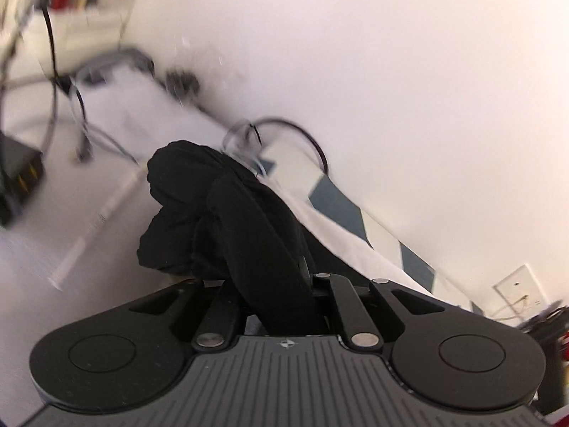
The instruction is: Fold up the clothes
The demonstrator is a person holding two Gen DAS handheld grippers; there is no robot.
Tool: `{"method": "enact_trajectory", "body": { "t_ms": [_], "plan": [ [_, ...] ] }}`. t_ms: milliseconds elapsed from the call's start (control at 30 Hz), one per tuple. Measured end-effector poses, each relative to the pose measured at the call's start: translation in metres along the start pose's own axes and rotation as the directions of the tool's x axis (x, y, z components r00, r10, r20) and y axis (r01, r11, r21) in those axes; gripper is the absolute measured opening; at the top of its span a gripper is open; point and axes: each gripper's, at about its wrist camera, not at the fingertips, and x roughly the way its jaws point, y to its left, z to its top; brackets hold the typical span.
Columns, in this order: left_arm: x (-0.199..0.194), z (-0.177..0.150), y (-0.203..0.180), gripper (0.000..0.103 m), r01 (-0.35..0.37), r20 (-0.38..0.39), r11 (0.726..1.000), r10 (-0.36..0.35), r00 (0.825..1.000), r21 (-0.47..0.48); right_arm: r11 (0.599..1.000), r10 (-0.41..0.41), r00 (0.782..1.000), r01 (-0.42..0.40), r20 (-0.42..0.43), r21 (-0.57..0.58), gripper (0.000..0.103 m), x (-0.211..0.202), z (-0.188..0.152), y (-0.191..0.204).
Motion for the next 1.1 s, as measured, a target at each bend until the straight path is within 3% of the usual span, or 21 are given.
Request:
{"method": "enact_trajectory", "body": {
  "t_ms": [33,100,133,233,300,400,500,533,567,600,633,700,767,800,900,1000,1033,1100],
  "plan": [
    [-0.002,0.001,0.002,0.009,-0.012,0.011,1.0,0.012,1.0,0.002,0.993,-0.049,0.999,0.049,0.0,0.11,0.085,-0.01,-0.002,-0.027],
    [-0.007,0.004,0.009,0.009,-0.034,0.013,0.999,0.034,0.999,-0.026,0.935,-0.145,0.989,0.142,-0.015,0.325,0.085,-0.029,-0.006,-0.08],
    [-0.008,0.005,0.011,0.009,-0.044,0.01,0.998,0.044,0.999,-0.035,0.911,-0.215,0.976,0.209,-0.024,0.355,0.085,-0.035,-0.01,-0.096],
    [-0.012,0.007,0.019,0.009,-0.071,0.002,0.997,0.071,0.997,-0.043,0.865,-0.288,0.956,0.286,-0.059,0.412,0.083,-0.044,-0.02,-0.122],
    [-0.019,0.007,0.017,0.009,-0.082,0.0,0.996,0.082,0.997,-0.02,0.871,-0.231,0.972,0.226,-0.042,0.436,0.083,-0.044,-0.024,-0.127],
    [-0.026,0.009,0.019,0.009,-0.086,-0.01,0.996,0.086,0.996,-0.023,0.921,-0.177,0.984,0.175,-0.027,0.348,0.072,-0.029,-0.019,-0.109],
    [-0.023,0.012,0.02,0.009,-0.089,-0.013,0.996,0.088,0.996,-0.03,0.962,-0.164,0.983,0.177,-0.082,0.208,0.055,-0.013,-0.022,-0.088],
    [-0.024,0.012,0.02,0.009,-0.091,-0.015,0.995,0.091,0.996,-0.032,0.971,-0.161,0.982,0.176,-0.101,0.16,0.042,-0.008,-0.023,-0.081],
    [-0.025,0.012,0.02,0.009,-0.089,-0.016,0.995,0.088,0.996,-0.037,0.975,-0.149,0.983,0.164,-0.112,0.148,0.013,-0.003,-0.024,-0.078],
    [-0.026,0.013,0.02,0.009,-0.087,-0.016,0.995,0.086,0.996,-0.041,0.976,-0.128,0.987,0.142,-0.094,0.163,0.002,-0.005,-0.022,-0.08],
    [-0.027,0.013,0.019,0.009,-0.085,-0.017,0.995,0.084,0.996,-0.045,0.977,-0.107,0.992,0.119,-0.074,0.18,0.002,-0.008,-0.02,-0.082],
    [-0.03,0.013,0.019,0.009,-0.08,-0.018,0.995,0.079,0.997,-0.054,0.978,-0.097,0.993,0.083,0.067,0.191,0.002,-0.038,-0.013,-0.084],
    [-0.029,0.012,0.018,0.009,-0.078,-0.017,0.996,0.077,0.997,-0.043,0.979,-0.115,0.971,0.076,0.21,0.188,0.002,-0.073,-0.003,-0.085],
    [-0.029,0.011,0.018,0.009,-0.079,-0.018,0.996,0.079,0.997,-0.041,0.974,-0.111,0.97,0.063,0.218,0.217,0.002,-0.083,-0.001,-0.089],
    [-0.03,0.01,0.019,0.009,-0.095,-0.024,0.994,0.094,0.995,-0.045,0.954,-0.087,0.993,0.059,0.082,0.294,0.002,-0.076,-0.009,-0.107],
    [-0.031,0.009,0.021,0.009,-0.111,-0.034,0.993,0.11,0.993,-0.046,0.928,-0.117,0.988,0.145,-0.102,0.343,0.002,-0.059,-0.023,-0.119],
    [-0.031,0.008,0.021,0.009,-0.116,-0.037,0.992,0.115,0.993,-0.045,0.915,-0.136,0.982,0.176,-0.132,0.362,0.006,-0.062,-0.026,-0.123],
    [-0.031,0.007,0.022,0.009,-0.126,-0.04,0.991,0.124,0.991,-0.037,0.89,-0.156,0.983,0.18,-0.093,0.419,0.018,-0.071,-0.027,-0.136]
  ]
}}
